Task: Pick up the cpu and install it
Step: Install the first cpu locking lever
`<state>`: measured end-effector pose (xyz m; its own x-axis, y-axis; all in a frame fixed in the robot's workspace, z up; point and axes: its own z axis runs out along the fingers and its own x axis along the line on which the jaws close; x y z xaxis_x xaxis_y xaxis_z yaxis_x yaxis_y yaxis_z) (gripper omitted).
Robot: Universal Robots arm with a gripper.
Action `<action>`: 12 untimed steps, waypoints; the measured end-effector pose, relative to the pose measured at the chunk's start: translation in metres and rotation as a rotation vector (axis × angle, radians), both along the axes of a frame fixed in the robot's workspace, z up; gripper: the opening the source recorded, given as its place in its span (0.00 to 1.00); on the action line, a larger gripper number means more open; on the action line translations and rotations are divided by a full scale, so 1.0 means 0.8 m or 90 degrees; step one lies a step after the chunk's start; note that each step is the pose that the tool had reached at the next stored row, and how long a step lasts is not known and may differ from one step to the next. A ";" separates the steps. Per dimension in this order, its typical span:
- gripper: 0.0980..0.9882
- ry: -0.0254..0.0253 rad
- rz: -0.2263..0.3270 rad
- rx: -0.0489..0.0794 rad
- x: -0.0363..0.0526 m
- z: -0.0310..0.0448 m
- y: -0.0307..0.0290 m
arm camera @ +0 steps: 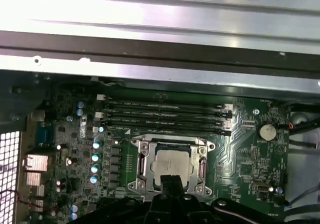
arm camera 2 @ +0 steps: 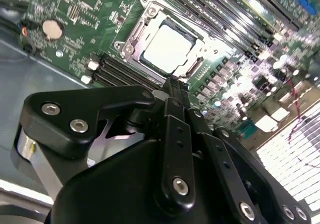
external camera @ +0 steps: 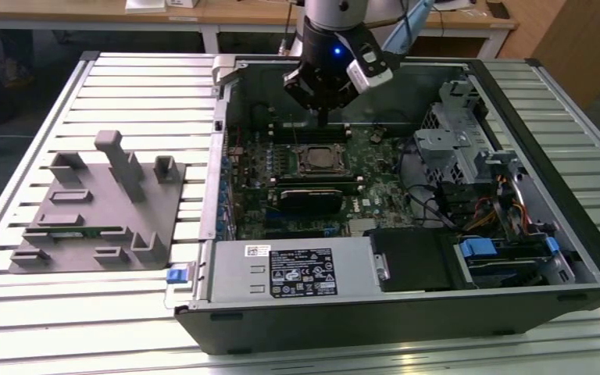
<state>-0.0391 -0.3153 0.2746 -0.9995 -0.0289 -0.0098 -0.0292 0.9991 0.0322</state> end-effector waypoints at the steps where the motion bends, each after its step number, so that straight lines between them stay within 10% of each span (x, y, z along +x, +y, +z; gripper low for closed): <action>1: 0.01 0.0000 -0.010 0.000 0.000 -0.0006 0.0000; 12: 0.01 0.0001 -0.022 0.002 -0.026 -0.0022 0.0000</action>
<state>-0.0602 -0.3152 0.2728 -0.9999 0.0050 -0.0097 0.0046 0.9993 0.0359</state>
